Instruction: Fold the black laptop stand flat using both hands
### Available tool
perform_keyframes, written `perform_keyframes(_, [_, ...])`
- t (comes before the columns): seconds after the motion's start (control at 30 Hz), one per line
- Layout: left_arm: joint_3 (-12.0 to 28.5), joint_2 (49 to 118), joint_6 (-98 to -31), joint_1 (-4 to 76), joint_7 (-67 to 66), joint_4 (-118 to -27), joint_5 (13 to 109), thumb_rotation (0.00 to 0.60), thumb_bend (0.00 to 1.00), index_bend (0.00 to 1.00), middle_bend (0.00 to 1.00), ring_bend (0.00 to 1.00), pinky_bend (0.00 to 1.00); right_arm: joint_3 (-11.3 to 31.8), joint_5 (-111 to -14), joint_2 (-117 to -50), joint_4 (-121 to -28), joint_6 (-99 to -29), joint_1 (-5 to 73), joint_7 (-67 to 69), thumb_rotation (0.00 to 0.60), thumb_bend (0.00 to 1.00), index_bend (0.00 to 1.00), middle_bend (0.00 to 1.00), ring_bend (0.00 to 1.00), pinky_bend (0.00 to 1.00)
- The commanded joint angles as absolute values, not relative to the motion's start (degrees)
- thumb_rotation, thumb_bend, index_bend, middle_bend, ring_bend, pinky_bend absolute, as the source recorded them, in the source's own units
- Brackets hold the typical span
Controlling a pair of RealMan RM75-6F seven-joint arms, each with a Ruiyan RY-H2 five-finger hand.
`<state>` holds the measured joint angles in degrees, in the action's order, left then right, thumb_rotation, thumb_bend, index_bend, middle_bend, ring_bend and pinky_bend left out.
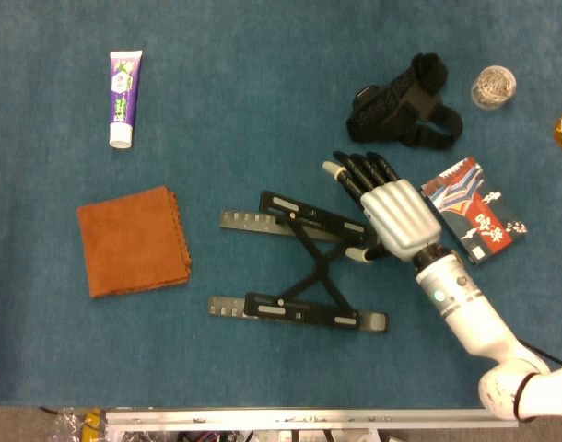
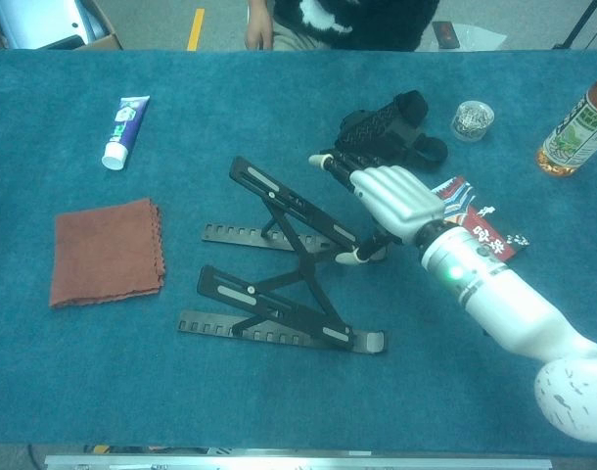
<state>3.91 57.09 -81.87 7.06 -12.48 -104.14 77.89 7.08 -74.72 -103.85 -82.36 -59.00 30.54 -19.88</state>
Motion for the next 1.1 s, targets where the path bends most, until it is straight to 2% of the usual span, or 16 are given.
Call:
perform_keyframes(0.03, [3.9, 57.1, -81.9, 7.1, -12.7, -104.3, 77.8, 0.6, 0.28, 0.0, 0.0, 0.0, 0.0, 8.0, -74.3, -104.4, -81.4, -58.7, 31.3, -19.8, 0.6, 0.0, 0.0, 0.0, 0.0, 0.01])
perform_keyframes(0.3, [4.2, 57.2, -81.5, 7.5, -13.4, -104.3, 77.5, 0.6, 0.28, 0.0, 0.0, 0.0, 0.0, 12.2, -72.9, -106.3, -76.3, -57.8, 34.8, -19.4, 0.6, 0.0, 0.0, 0.0, 0.0, 0.01])
perform_keyframes(0.5, [4.1, 57.0, -82.2, 7.2, -13.7, -104.7, 77.6, 0.6, 0.28, 0.0, 0.0, 0.0, 0.0, 12.6, -73.0, -104.5, -77.8, -58.4, 35.0, -17.9, 0.6, 0.0, 0.0, 0.0, 0.0, 0.01])
perform_keyframes(0.77, [3.7, 56.8, -82.4, 6.9, -14.2, -105.4, 77.7, 0.6, 0.28, 0.0, 0.0, 0.0, 0.0, 7.5, -75.5, -98.7, -86.6, -60.9, 31.4, -15.5, 0.6, 0.0, 0.0, 0.0, 0.0, 0.01])
perform_keyframes(1.1, [3.2, 56.7, -82.1, 7.1, -15.0, -106.1, 79.0, 0.6, 0.28, 0.0, 0.0, 0.0, 0.0, -0.1, -83.8, -93.9, -95.5, -67.4, 26.8, -15.9, 0.6, 0.0, 0.0, 0.0, 0.0, 0.01])
